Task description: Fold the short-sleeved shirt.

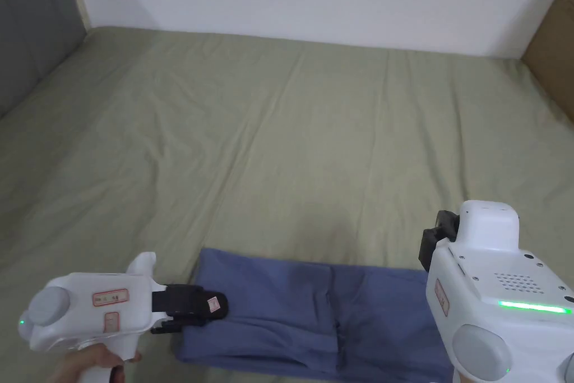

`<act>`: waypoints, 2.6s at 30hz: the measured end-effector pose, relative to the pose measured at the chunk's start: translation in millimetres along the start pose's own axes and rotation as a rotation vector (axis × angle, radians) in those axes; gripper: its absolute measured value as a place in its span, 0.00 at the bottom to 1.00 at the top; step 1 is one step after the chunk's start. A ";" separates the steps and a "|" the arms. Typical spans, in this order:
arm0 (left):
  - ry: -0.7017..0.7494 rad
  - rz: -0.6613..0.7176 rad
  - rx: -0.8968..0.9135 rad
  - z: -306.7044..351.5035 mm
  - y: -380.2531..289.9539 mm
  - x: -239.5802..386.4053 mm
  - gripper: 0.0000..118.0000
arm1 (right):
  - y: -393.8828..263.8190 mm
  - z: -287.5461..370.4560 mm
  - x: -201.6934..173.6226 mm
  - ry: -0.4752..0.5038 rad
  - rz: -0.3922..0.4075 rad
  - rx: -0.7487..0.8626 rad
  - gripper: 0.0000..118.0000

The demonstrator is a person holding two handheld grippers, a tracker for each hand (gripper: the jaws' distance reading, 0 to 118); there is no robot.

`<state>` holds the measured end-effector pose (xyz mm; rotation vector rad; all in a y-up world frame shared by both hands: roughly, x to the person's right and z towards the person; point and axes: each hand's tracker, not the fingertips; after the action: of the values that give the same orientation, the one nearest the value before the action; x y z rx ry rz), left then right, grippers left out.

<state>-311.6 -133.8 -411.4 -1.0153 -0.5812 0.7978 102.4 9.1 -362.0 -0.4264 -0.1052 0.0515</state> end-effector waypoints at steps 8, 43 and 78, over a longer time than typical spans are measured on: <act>0.137 0.000 0.004 63.7 8.3 1.4 0.09 | 0.2 4.5 -12.6 0.022 0.010 0.027 0.01; 0.360 -0.502 -0.330 -201.1 -53.3 290.8 0.52 | -29.0 24.3 122.0 -0.092 -0.198 -0.019 0.01; 0.186 -0.266 -0.405 -259.3 -118.0 253.5 0.00 | -40.1 24.1 137.4 -0.095 -0.202 -0.068 0.01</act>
<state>67.8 -97.5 -398.1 -1.3327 -0.7156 0.3506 237.2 -7.6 -311.1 -0.4795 -0.2438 -0.1308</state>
